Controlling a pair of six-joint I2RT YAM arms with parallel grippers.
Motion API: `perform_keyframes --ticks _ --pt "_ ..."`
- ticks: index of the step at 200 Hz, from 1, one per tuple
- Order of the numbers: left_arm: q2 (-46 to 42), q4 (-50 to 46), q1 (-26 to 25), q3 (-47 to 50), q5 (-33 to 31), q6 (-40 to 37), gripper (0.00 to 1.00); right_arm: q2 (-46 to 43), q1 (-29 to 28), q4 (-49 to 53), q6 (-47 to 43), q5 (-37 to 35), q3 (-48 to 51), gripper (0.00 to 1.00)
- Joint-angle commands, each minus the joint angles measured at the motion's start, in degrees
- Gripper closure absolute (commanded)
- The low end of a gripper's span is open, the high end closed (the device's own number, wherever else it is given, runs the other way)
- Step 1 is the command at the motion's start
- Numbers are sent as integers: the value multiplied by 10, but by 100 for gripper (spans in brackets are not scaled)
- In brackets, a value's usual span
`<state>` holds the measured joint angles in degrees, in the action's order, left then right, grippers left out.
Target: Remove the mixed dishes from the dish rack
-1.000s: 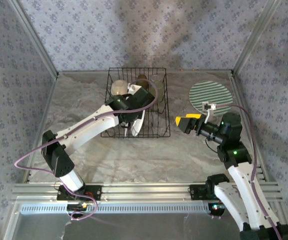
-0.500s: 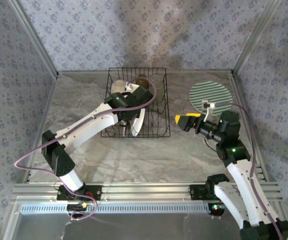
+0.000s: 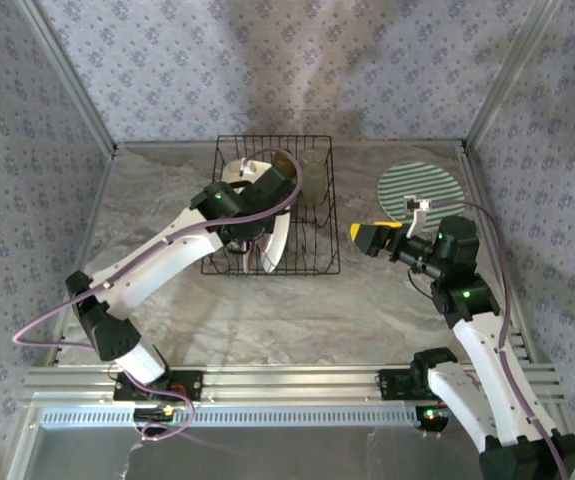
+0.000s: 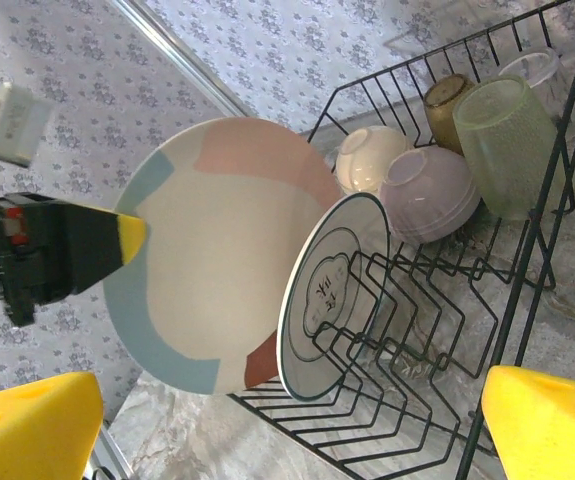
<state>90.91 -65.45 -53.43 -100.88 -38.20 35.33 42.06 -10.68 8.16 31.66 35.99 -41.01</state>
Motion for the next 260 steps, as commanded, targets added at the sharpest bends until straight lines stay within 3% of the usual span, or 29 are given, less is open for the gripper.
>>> perform_keyframes --ticks 1,47,73,134,183,260 --pt "-48 -20 -7 -22 -1 14 100 2 -4 6 -5 -12 -20 0" --pt "-95 -16 0 -23 8 9 100 7 -5 -2 1 -21 -20 0" --pt "-135 17 28 -6 51 1 100 10 -5 3 -3 -33 -22 0" --pt "-194 82 121 5 219 -16 100 26 -5 -2 -6 -48 -29 0" --pt "-213 137 205 5 399 1 100 40 -5 -21 2 -50 -33 0" --pt "-197 313 308 98 686 113 100 50 4 -59 33 -16 -48 0"
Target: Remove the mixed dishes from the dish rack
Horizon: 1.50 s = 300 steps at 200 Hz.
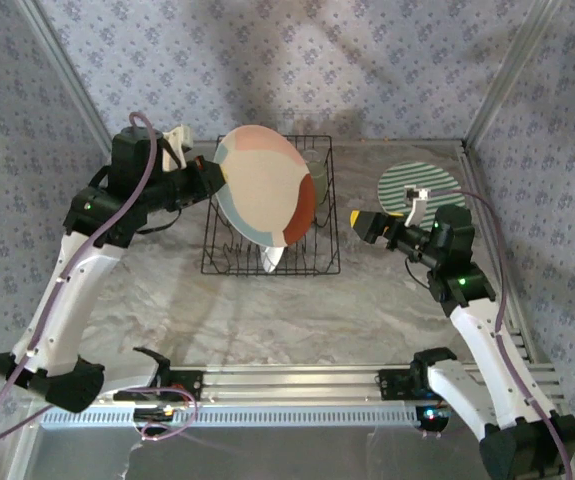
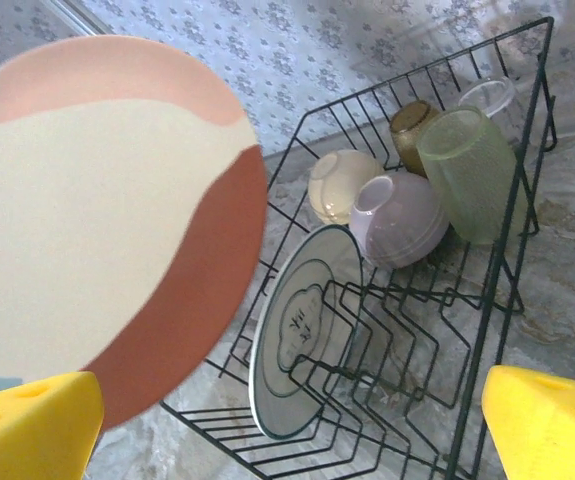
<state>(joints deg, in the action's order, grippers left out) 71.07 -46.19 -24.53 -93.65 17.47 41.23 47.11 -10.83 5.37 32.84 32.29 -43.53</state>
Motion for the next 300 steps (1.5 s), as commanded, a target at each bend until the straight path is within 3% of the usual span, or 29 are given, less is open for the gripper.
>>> perform_keyframes --ticks 1,70,114,152,210,300 --pt "1 122 19 27 131 55 100 0 5 -32 22 22 -23 0" --pt "16 245 57 81 248 116 100 46 56 -179 153 109 1 0" --pt "24 295 68 116 279 138 100 84 53 -247 212 131 -9 0" --pt "26 338 69 148 294 159 100 98 27 -249 215 129 -27 6" --pt "24 365 69 166 305 170 100 106 -4 -256 232 114 -38 22" --pt "18 363 69 181 305 157 100 103 -25 -251 241 109 -44 57"
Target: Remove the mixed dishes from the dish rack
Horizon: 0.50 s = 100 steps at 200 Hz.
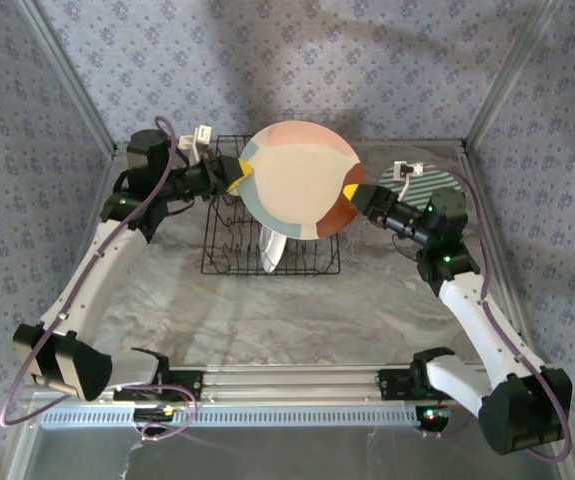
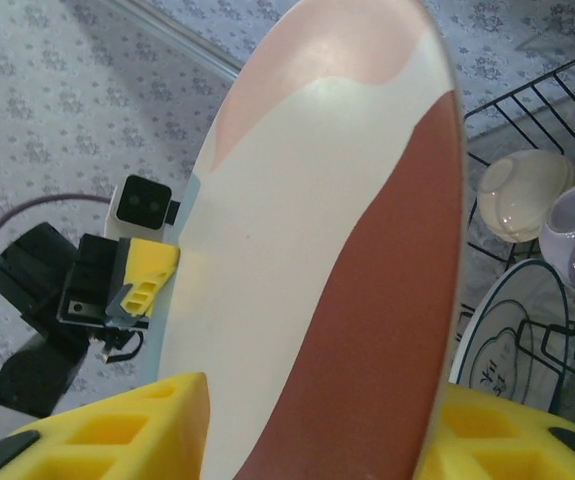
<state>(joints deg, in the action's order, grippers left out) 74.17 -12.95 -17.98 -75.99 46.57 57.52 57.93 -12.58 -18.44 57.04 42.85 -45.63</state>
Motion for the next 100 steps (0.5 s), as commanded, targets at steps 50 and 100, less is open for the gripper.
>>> perform_keyframes --ticks 50,100 --pt "-16 13 3 4 9 -28 100 -4 -13 -10 0 -1 -19 73" --pt "-8 9 3 9 5 -38 98 -4 -13 4 -4 -1 -22 100"
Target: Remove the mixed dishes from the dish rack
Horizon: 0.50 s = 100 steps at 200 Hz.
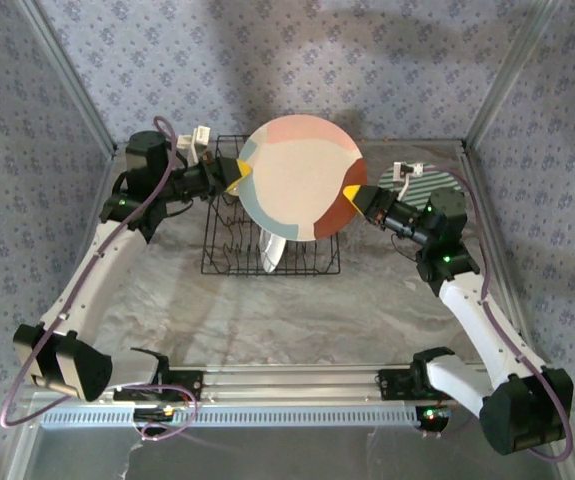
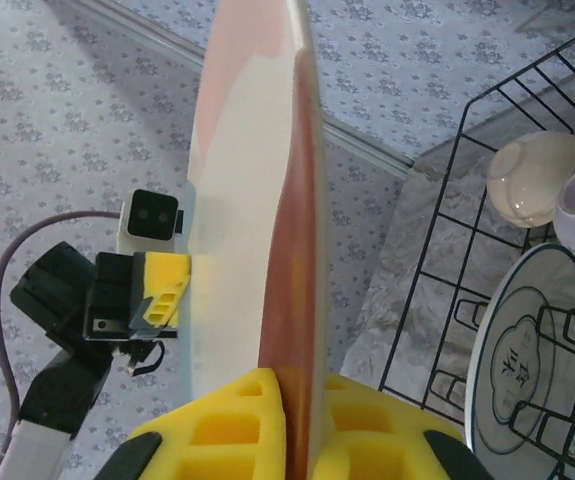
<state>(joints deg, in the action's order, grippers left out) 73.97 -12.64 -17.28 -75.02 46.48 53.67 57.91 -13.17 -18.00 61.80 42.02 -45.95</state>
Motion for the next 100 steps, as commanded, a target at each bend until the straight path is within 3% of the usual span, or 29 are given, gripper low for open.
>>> perform_keyframes --ticks 1,31,77,100 --pt "-6 5 -4 0 6 0 98 -3 -8 0 -52 7 -18 100" --pt "-8 -6 -5 3 -1 -13 75 -4 -2 25 -71 6 -23 100" --pt "-43 -22 -5 21 -12 -49 2 -3 28 35 -70 0 -30 100" --pt "-59 -20 -4 33 -14 -57 1 0 39 27 -61 -3 -31 100"
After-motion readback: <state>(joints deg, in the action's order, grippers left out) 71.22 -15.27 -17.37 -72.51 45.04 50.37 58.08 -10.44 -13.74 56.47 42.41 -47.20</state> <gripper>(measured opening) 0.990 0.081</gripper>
